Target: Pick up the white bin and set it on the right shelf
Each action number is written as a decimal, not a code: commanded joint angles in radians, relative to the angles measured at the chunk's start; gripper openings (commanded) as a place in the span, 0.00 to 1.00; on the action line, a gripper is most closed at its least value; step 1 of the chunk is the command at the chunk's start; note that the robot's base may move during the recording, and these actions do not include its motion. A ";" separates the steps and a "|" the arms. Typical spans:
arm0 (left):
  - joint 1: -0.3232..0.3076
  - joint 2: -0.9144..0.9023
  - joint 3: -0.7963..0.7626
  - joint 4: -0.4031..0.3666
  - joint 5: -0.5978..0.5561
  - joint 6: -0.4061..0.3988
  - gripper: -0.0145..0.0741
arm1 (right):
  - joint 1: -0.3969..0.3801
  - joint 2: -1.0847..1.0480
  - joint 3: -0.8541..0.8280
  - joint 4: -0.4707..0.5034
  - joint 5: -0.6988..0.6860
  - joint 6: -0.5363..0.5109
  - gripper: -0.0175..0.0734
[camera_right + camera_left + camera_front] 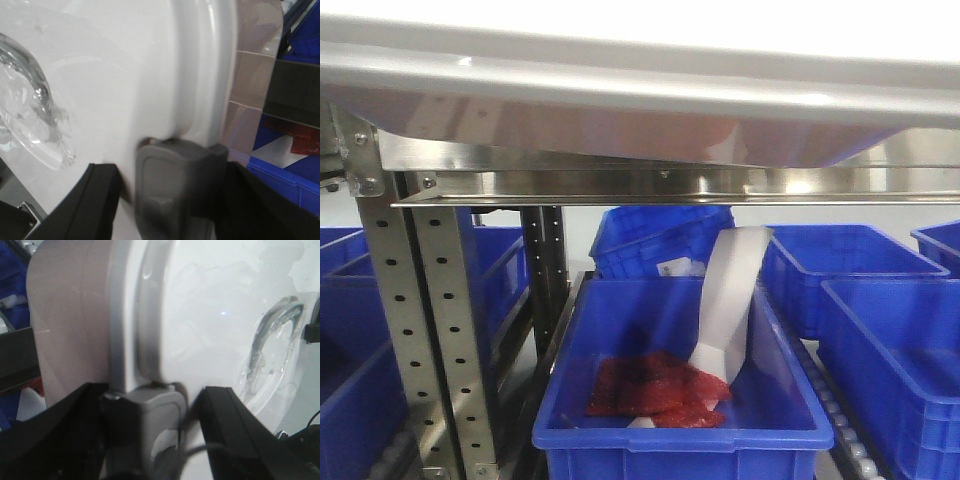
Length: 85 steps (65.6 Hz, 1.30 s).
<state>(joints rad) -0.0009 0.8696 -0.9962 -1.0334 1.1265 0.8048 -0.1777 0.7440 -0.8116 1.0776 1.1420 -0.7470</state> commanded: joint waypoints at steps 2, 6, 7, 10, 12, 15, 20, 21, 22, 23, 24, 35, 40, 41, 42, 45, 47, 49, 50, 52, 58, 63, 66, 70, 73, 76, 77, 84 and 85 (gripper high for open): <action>-0.030 -0.011 -0.033 -0.196 0.148 0.018 0.44 | 0.012 -0.008 -0.031 0.210 0.073 -0.016 0.59; -0.030 -0.011 -0.033 -0.196 0.148 0.018 0.44 | 0.012 -0.008 -0.031 0.210 0.073 -0.016 0.59; -0.030 -0.011 -0.033 -0.196 0.148 0.018 0.44 | 0.012 -0.008 -0.031 0.210 0.073 -0.016 0.59; -0.030 -0.011 -0.033 -0.196 0.148 0.018 0.44 | 0.012 -0.008 -0.031 0.210 0.073 -0.016 0.59; -0.030 -0.011 -0.033 -0.196 0.148 0.018 0.44 | 0.012 -0.008 -0.031 0.210 0.073 -0.016 0.59; -0.030 -0.011 -0.033 -0.196 0.148 0.018 0.44 | 0.012 -0.008 -0.031 0.210 0.073 -0.016 0.59; -0.030 -0.011 -0.033 -0.196 0.148 0.018 0.44 | 0.012 -0.008 -0.031 0.210 0.073 -0.016 0.59; -0.030 -0.011 -0.033 -0.196 0.148 0.018 0.44 | 0.012 -0.008 -0.031 0.210 0.073 -0.016 0.59; -0.030 -0.011 -0.033 -0.196 0.148 0.018 0.44 | 0.012 -0.008 -0.031 0.210 0.073 -0.016 0.59; -0.030 -0.011 -0.033 -0.196 0.148 0.018 0.44 | 0.012 -0.008 -0.031 0.210 0.073 -0.016 0.59; -0.030 -0.011 -0.033 -0.196 0.148 0.018 0.44 | 0.012 -0.008 -0.031 0.210 0.073 -0.016 0.59; -0.030 -0.011 -0.033 -0.196 0.148 0.018 0.44 | 0.012 -0.008 -0.031 0.210 0.073 -0.016 0.59; -0.030 -0.011 -0.033 -0.196 0.148 0.018 0.44 | 0.012 -0.008 -0.031 0.210 0.073 -0.016 0.59; -0.030 -0.011 -0.033 -0.196 0.148 0.018 0.44 | 0.012 -0.008 -0.031 0.210 0.073 -0.016 0.59; -0.030 -0.011 -0.033 -0.196 0.148 0.018 0.44 | 0.012 -0.008 -0.031 0.210 0.073 -0.016 0.59; -0.030 -0.011 -0.033 -0.196 0.148 0.018 0.44 | 0.012 -0.008 -0.031 0.210 0.073 -0.016 0.59; -0.030 -0.011 -0.033 -0.196 0.148 0.018 0.44 | 0.012 -0.008 -0.031 0.210 0.073 -0.016 0.59; -0.030 -0.011 -0.033 -0.196 0.148 0.018 0.44 | 0.012 -0.008 -0.031 0.210 0.073 -0.016 0.59; -0.030 -0.011 -0.033 -0.196 0.148 0.018 0.44 | 0.012 -0.008 -0.031 0.210 0.073 -0.016 0.59; -0.030 -0.011 -0.033 -0.196 0.148 0.018 0.44 | 0.012 -0.008 -0.031 0.210 0.073 -0.016 0.59; -0.030 -0.011 -0.033 -0.196 0.148 0.018 0.44 | 0.012 -0.008 -0.031 0.210 0.073 -0.016 0.59; -0.030 -0.011 -0.033 -0.196 0.148 0.018 0.44 | 0.012 -0.008 -0.031 0.210 0.073 -0.016 0.59; -0.030 -0.011 -0.033 -0.196 0.148 0.018 0.44 | 0.012 -0.008 -0.031 0.210 0.073 -0.016 0.59; -0.030 -0.011 -0.033 -0.196 0.148 0.018 0.44 | 0.012 -0.008 -0.031 0.210 0.073 -0.016 0.59; -0.030 -0.011 -0.033 -0.196 0.148 0.018 0.44 | 0.012 -0.008 -0.031 0.210 0.073 -0.016 0.59; -0.030 -0.011 -0.033 -0.198 0.148 0.018 0.44 | 0.012 -0.008 -0.031 0.210 0.073 -0.016 0.59; -0.030 -0.011 -0.033 -0.198 0.148 0.018 0.44 | 0.012 -0.008 -0.031 0.210 0.073 -0.016 0.59; -0.030 -0.011 -0.033 -0.200 0.148 0.018 0.44 | 0.012 -0.008 -0.031 0.210 0.073 -0.016 0.59; -0.030 -0.011 -0.033 -0.200 0.148 0.018 0.44 | 0.012 -0.008 -0.031 0.210 0.073 -0.016 0.59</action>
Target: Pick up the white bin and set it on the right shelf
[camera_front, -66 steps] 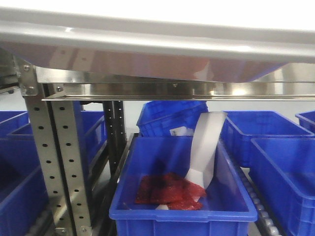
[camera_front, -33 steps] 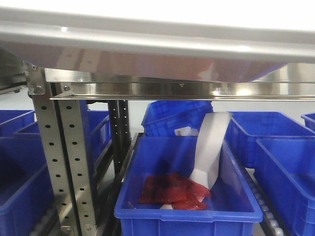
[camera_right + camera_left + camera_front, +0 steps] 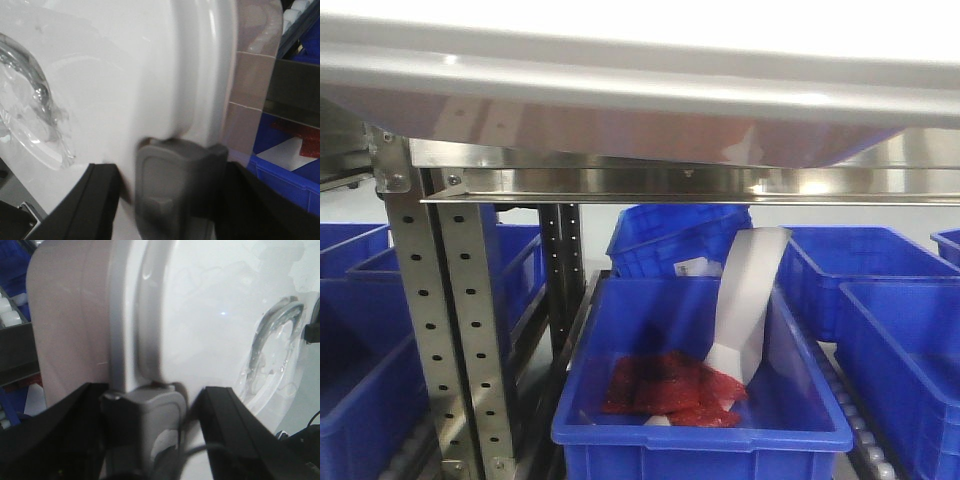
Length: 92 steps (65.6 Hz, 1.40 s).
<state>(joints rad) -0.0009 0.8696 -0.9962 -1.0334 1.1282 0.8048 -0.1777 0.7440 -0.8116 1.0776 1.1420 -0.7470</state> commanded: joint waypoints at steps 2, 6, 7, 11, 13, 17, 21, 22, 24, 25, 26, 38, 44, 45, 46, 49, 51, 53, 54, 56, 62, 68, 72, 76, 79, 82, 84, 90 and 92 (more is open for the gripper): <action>-0.030 -0.009 -0.033 -0.200 0.146 0.018 0.44 | 0.012 -0.008 -0.031 0.210 0.073 -0.016 0.59; -0.030 -0.009 -0.033 -0.200 0.146 0.018 0.44 | 0.012 -0.008 -0.031 0.210 0.073 -0.016 0.59; -0.030 -0.009 -0.033 -0.200 0.146 0.018 0.44 | 0.012 -0.008 -0.031 0.210 0.073 -0.016 0.59; -0.030 -0.009 -0.033 -0.200 0.146 0.018 0.44 | 0.012 -0.008 -0.031 0.210 0.073 -0.016 0.59; -0.030 -0.009 -0.033 -0.200 0.146 0.018 0.44 | 0.012 -0.008 -0.031 0.210 0.073 -0.016 0.59; -0.030 -0.009 -0.033 -0.200 0.146 0.018 0.44 | 0.012 -0.008 -0.031 0.210 0.073 -0.016 0.59; -0.030 -0.009 -0.033 -0.205 0.146 0.018 0.44 | 0.012 -0.008 -0.031 0.210 0.073 -0.016 0.59; -0.030 -0.009 -0.033 -0.207 0.146 0.018 0.44 | 0.012 -0.008 -0.031 0.210 0.072 -0.016 0.59; -0.030 -0.009 -0.033 -0.210 0.146 0.018 0.44 | 0.012 -0.008 -0.031 0.211 0.070 -0.016 0.59; -0.030 -0.009 -0.033 -0.212 0.146 0.018 0.44 | 0.012 -0.008 -0.031 0.211 0.068 -0.016 0.59; -0.030 -0.009 -0.033 -0.212 0.146 0.018 0.44 | 0.012 -0.008 -0.031 0.212 0.066 -0.016 0.59; -0.030 -0.009 -0.033 -0.226 0.146 0.018 0.44 | 0.012 -0.008 -0.031 0.221 0.075 -0.016 0.59; -0.030 -0.009 -0.033 -0.252 0.146 0.018 0.44 | 0.012 -0.008 -0.031 0.245 0.072 -0.016 0.59; -0.030 -0.009 -0.033 -0.257 0.146 0.018 0.44 | 0.012 -0.008 -0.031 0.248 0.072 -0.016 0.59; -0.030 -0.009 -0.033 -0.260 0.146 0.018 0.44 | 0.012 -0.008 -0.031 0.251 0.071 -0.016 0.59; -0.030 -0.009 -0.033 -0.270 0.146 0.018 0.44 | 0.012 -0.008 -0.031 0.255 0.071 -0.016 0.59; -0.030 -0.009 -0.033 -0.279 0.146 0.018 0.44 | 0.012 -0.008 -0.031 0.255 0.071 -0.016 0.59; -0.030 -0.009 -0.033 -0.284 0.146 0.018 0.44 | 0.012 -0.008 -0.031 0.255 0.071 -0.016 0.59; -0.030 -0.009 -0.033 -0.286 0.144 0.018 0.44 | 0.012 -0.008 -0.031 0.255 0.071 -0.016 0.59; -0.030 -0.009 -0.033 -0.289 0.139 0.018 0.44 | 0.012 -0.008 -0.031 0.255 0.071 -0.016 0.59; -0.030 -0.009 -0.033 -0.284 0.131 0.018 0.44 | 0.012 -0.008 -0.031 0.255 0.064 -0.016 0.59; -0.030 -0.009 -0.033 -0.262 0.118 0.018 0.44 | 0.012 -0.008 -0.031 0.261 0.050 -0.016 0.59; -0.030 -0.009 -0.033 -0.239 0.103 0.018 0.44 | 0.012 -0.008 -0.031 0.271 0.042 -0.016 0.59; -0.030 -0.009 -0.033 -0.217 0.092 0.018 0.44 | 0.012 -0.008 -0.031 0.284 0.038 -0.016 0.59; -0.030 -0.007 -0.033 -0.210 0.084 0.018 0.44 | 0.012 -0.008 -0.031 0.294 0.035 -0.016 0.59; -0.030 0.000 -0.033 -0.210 0.084 0.018 0.44 | 0.012 -0.008 -0.031 0.306 0.030 -0.016 0.59; -0.030 0.005 -0.033 -0.210 0.084 0.018 0.44 | 0.012 -0.008 -0.031 0.312 0.023 -0.016 0.59; -0.030 0.027 -0.033 -0.210 0.092 0.018 0.44 | 0.012 -0.008 -0.031 0.316 -0.002 -0.016 0.59; -0.030 0.032 -0.033 -0.212 0.092 0.018 0.44 | 0.012 -0.008 -0.031 0.316 -0.011 -0.016 0.59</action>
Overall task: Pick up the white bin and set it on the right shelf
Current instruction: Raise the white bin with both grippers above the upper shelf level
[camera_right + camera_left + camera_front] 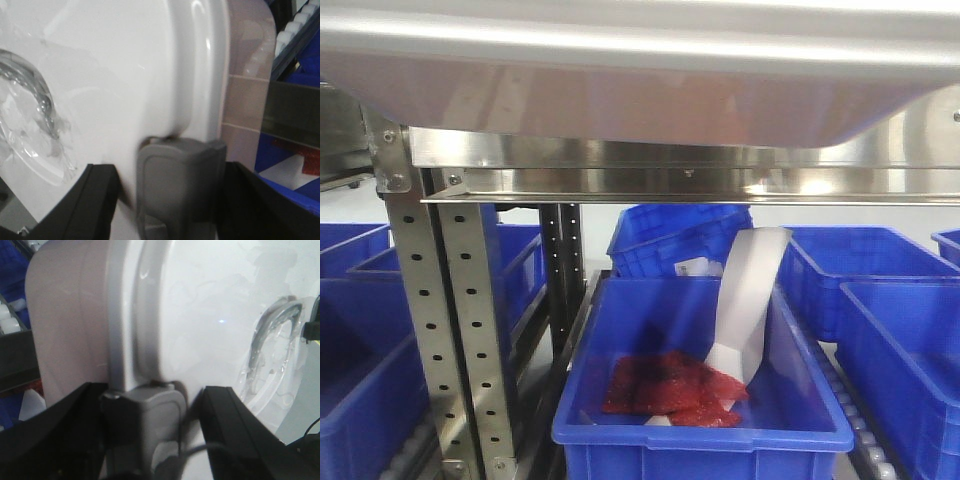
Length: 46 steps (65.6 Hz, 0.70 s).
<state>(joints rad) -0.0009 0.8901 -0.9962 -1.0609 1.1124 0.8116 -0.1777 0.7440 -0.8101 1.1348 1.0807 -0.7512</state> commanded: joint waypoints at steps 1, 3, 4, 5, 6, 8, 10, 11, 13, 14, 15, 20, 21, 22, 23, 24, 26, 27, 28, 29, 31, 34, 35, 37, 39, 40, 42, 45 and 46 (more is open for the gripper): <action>-0.030 0.016 -0.033 -0.185 0.107 0.011 0.44 | 0.012 -0.008 -0.032 0.259 0.046 -0.012 0.59; -0.030 0.023 -0.033 -0.185 0.105 0.011 0.44 | 0.012 -0.008 -0.033 0.260 0.038 -0.012 0.59; -0.030 0.029 -0.033 -0.187 0.104 0.011 0.44 | 0.012 -0.008 -0.035 0.260 0.034 -0.012 0.59; -0.030 0.033 -0.033 -0.194 0.101 0.011 0.44 | 0.012 -0.008 -0.036 0.261 0.031 -0.012 0.59; -0.030 0.036 -0.033 -0.198 0.099 0.011 0.44 | 0.012 -0.007 -0.038 0.261 0.027 -0.012 0.59; -0.030 0.042 -0.033 -0.206 0.092 0.011 0.44 | 0.012 -0.007 -0.043 0.262 0.020 -0.012 0.59; -0.030 0.051 -0.033 -0.220 0.083 0.011 0.44 | 0.012 -0.007 -0.052 0.270 0.009 -0.011 0.59; -0.030 0.053 -0.033 -0.225 0.080 0.011 0.44 | 0.012 -0.006 -0.056 0.273 0.004 -0.011 0.59; -0.030 0.062 -0.033 -0.236 0.072 0.011 0.44 | 0.012 -0.001 -0.064 0.282 -0.008 -0.011 0.59; -0.030 0.066 -0.033 -0.240 0.066 0.011 0.44 | 0.012 0.002 -0.069 0.287 -0.014 -0.011 0.59; -0.030 0.070 -0.033 -0.245 0.062 0.011 0.44 | 0.012 0.007 -0.073 0.291 -0.021 -0.010 0.59; -0.030 0.094 -0.033 -0.274 0.053 0.011 0.44 | 0.012 0.036 -0.102 0.302 -0.039 -0.009 0.59; -0.030 0.099 -0.033 -0.280 0.053 0.011 0.44 | 0.012 0.042 -0.107 0.302 -0.039 -0.009 0.59; -0.030 0.104 -0.033 -0.286 0.053 0.011 0.44 | 0.012 0.047 -0.112 0.302 -0.038 -0.008 0.59; -0.030 0.109 -0.033 -0.292 0.053 0.012 0.44 | 0.012 0.051 -0.114 0.302 -0.038 -0.008 0.59; -0.030 0.114 -0.033 -0.299 0.053 0.012 0.44 | 0.012 0.059 -0.119 0.303 -0.035 -0.008 0.59; -0.030 0.124 -0.033 -0.313 0.053 0.015 0.44 | 0.012 0.080 -0.126 0.304 -0.030 -0.008 0.59; -0.030 0.129 -0.033 -0.321 0.053 0.019 0.44 | 0.012 0.088 -0.129 0.306 -0.028 -0.008 0.59; -0.030 0.136 -0.033 -0.330 0.053 0.026 0.44 | 0.012 0.096 -0.132 0.308 -0.026 -0.008 0.59; -0.030 0.141 -0.033 -0.343 0.053 0.034 0.44 | 0.012 0.103 -0.135 0.310 -0.023 -0.008 0.59; -0.030 0.150 -0.033 -0.360 0.050 0.049 0.44 | 0.012 0.119 -0.142 0.313 -0.022 -0.008 0.59; -0.030 0.163 -0.033 -0.390 0.038 0.068 0.44 | 0.012 0.142 -0.150 0.324 -0.023 -0.008 0.59; -0.030 0.169 -0.033 -0.399 0.033 0.072 0.44 | 0.012 0.148 -0.153 0.328 -0.024 -0.008 0.59; -0.030 0.176 -0.033 -0.414 0.025 0.079 0.44 | 0.012 0.157 -0.159 0.334 -0.025 -0.008 0.59; -0.030 0.185 -0.033 -0.427 0.012 0.090 0.44 | 0.012 0.172 -0.164 0.340 -0.028 -0.008 0.59; -0.030 0.191 -0.033 -0.433 0.007 0.092 0.44 | 0.012 0.177 -0.167 0.342 -0.030 -0.008 0.59; -0.030 0.204 -0.033 -0.447 -0.004 0.096 0.44 | 0.012 0.192 -0.173 0.343 -0.033 -0.008 0.59; -0.030 0.218 -0.033 -0.472 -0.019 0.109 0.44 | 0.012 0.208 -0.181 0.347 -0.034 -0.008 0.59; -0.030 0.221 -0.033 -0.477 -0.022 0.111 0.44 | 0.012 0.215 -0.182 0.349 -0.034 -0.008 0.59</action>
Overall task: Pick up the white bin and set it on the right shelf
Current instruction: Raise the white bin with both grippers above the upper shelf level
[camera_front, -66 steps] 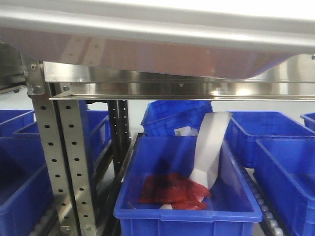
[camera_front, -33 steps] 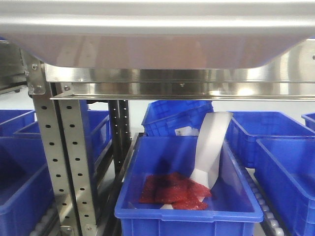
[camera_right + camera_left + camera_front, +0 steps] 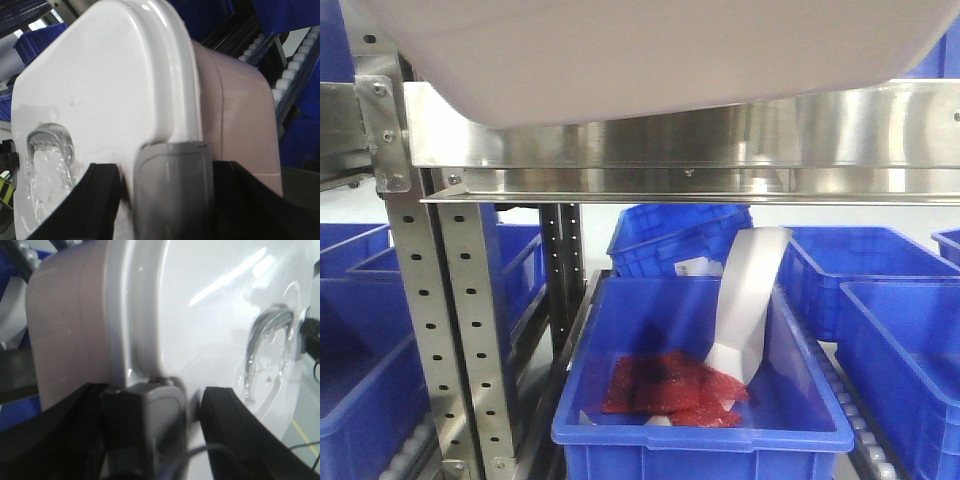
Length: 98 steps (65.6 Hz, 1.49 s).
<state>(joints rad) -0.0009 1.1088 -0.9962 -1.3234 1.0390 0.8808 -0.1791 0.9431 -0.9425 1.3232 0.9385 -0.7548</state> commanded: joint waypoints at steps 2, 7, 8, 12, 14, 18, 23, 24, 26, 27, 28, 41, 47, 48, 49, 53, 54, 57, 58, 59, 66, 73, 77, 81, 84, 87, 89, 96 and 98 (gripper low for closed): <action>-0.030 0.013 -0.033 -0.233 0.044 0.052 0.44 | 0.014 0.027 -0.051 0.164 0.107 -0.005 0.59; -0.030 0.044 -0.033 -0.304 0.029 0.090 0.44 | 0.014 0.061 -0.051 0.181 0.107 -0.005 0.59; -0.030 0.048 -0.033 -0.314 0.027 0.098 0.44 | 0.014 0.066 -0.051 0.185 0.107 -0.005 0.59; -0.030 0.068 -0.038 -0.334 0.027 0.109 0.44 | 0.014 0.087 -0.051 0.202 0.107 -0.005 0.59; -0.030 0.082 -0.047 -0.336 0.027 0.115 0.44 | 0.014 0.098 -0.051 0.213 0.106 -0.005 0.59; -0.030 0.107 -0.065 -0.334 0.027 0.117 0.44 | 0.014 0.115 -0.051 0.219 0.099 -0.005 0.59; -0.030 0.138 -0.099 -0.334 0.027 0.117 0.44 | 0.014 0.132 -0.051 0.219 0.089 -0.010 0.59; -0.030 0.144 -0.107 -0.334 0.027 0.117 0.44 | 0.014 0.134 -0.051 0.219 0.088 -0.010 0.59; -0.030 0.157 -0.127 -0.334 0.027 0.117 0.44 | 0.014 0.138 -0.051 0.219 0.080 -0.011 0.59; -0.030 0.164 -0.136 -0.334 0.027 0.117 0.44 | 0.014 0.141 -0.051 0.219 0.077 -0.013 0.59; -0.030 0.171 -0.144 -0.334 0.027 0.117 0.44 | 0.014 0.144 -0.051 0.219 0.075 -0.014 0.59; -0.089 0.282 -0.248 -0.328 0.027 0.117 0.44 | 0.014 0.190 -0.088 0.233 0.056 -0.014 0.59; -0.118 0.330 -0.279 -0.325 0.016 0.117 0.44 | 0.014 0.217 -0.116 0.240 0.034 -0.014 0.59; -0.122 0.336 -0.285 -0.327 0.008 0.117 0.44 | 0.014 0.226 -0.122 0.241 0.030 -0.014 0.59; -0.126 0.341 -0.290 -0.328 0.002 0.117 0.44 | 0.014 0.228 -0.127 0.243 0.028 -0.014 0.59; -0.129 0.352 -0.302 -0.329 -0.019 0.117 0.44 | 0.014 0.247 -0.154 0.243 0.026 -0.015 0.59; -0.129 0.353 -0.307 -0.329 -0.027 0.117 0.44 | 0.014 0.254 -0.159 0.243 0.026 -0.016 0.59; -0.129 0.354 -0.315 -0.329 -0.042 0.117 0.44 | 0.014 0.267 -0.176 0.243 0.026 -0.017 0.59; -0.129 0.354 -0.319 -0.329 -0.047 0.117 0.44 | 0.014 0.272 -0.182 0.243 0.025 -0.017 0.59; -0.129 0.354 -0.320 -0.329 -0.053 0.117 0.44 | 0.014 0.276 -0.188 0.243 0.025 -0.017 0.59; -0.129 0.360 -0.343 -0.329 -0.090 0.117 0.44 | 0.014 0.319 -0.231 0.245 0.002 -0.020 0.59; -0.129 0.369 -0.371 -0.340 -0.120 0.117 0.44 | 0.014 0.360 -0.272 0.257 -0.001 -0.020 0.59; -0.129 0.379 -0.384 -0.342 -0.142 0.117 0.44 | 0.014 0.381 -0.291 0.268 -0.004 -0.023 0.59; -0.129 0.391 -0.400 -0.345 -0.159 0.119 0.44 | 0.014 0.400 -0.310 0.278 -0.014 -0.029 0.59; -0.129 0.406 -0.407 -0.352 -0.161 0.119 0.44 | 0.014 0.417 -0.320 0.282 -0.018 -0.035 0.59; -0.129 0.424 -0.419 -0.354 -0.161 0.119 0.44 | 0.014 0.434 -0.330 0.282 -0.020 -0.035 0.59; -0.129 0.435 -0.426 -0.354 -0.161 0.121 0.44 | 0.014 0.443 -0.335 0.284 -0.021 -0.036 0.59; -0.129 0.479 -0.468 -0.356 -0.175 0.125 0.44 | 0.014 0.477 -0.357 0.288 -0.022 -0.061 0.59; -0.129 0.492 -0.486 -0.358 -0.175 0.125 0.44 | 0.014 0.489 -0.367 0.289 -0.022 -0.065 0.59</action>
<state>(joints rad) -0.1057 1.6172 -1.4131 -1.5965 0.8024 0.9878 -0.1796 1.4453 -1.2553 1.5285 0.8580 -0.7778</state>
